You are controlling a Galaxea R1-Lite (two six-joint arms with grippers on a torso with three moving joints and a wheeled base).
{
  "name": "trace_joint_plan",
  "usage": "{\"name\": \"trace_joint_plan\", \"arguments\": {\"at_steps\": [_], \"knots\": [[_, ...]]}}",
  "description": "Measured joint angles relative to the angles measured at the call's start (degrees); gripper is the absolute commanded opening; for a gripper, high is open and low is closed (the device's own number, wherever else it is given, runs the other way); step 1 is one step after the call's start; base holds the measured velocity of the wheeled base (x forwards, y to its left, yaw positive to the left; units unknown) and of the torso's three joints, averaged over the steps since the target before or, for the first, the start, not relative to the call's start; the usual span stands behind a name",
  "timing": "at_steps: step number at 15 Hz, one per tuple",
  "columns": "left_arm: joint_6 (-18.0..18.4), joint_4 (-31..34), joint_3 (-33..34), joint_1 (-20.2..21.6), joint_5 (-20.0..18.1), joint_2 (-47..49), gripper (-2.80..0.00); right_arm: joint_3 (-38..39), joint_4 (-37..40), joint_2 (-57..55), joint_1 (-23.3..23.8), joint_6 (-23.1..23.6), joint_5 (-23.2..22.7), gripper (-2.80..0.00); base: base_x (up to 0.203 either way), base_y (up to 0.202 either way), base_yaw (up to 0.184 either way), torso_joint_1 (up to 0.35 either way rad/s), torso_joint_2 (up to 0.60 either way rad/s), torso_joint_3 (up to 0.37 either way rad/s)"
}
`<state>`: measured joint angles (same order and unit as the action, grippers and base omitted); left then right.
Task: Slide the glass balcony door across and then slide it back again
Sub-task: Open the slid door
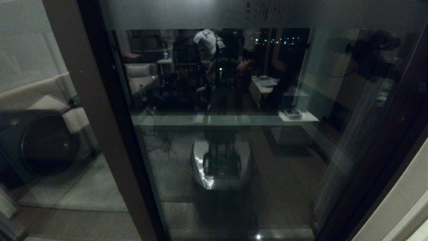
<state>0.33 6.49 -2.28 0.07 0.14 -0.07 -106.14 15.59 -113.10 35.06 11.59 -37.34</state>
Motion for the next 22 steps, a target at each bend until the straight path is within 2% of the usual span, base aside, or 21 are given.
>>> {"name": "trace_joint_plan", "arguments": {"at_steps": [10, 22], "knots": [[0.01, -0.02, 0.0, 0.0, 0.01, 0.0, -2.8, -1.16, -0.29, -2.05, 0.07, 0.06, -0.11, 0.0, 0.0, 0.0, 0.0, 0.0, 0.0, 0.0], [0.0, -0.02, 0.0, 0.0, 0.02, 0.0, -2.8, -2.57, -0.48, -4.58, -0.85, -1.54, -4.49, 0.0, 0.0, 0.0, 0.0, 0.0, 0.0, 0.0]]}}
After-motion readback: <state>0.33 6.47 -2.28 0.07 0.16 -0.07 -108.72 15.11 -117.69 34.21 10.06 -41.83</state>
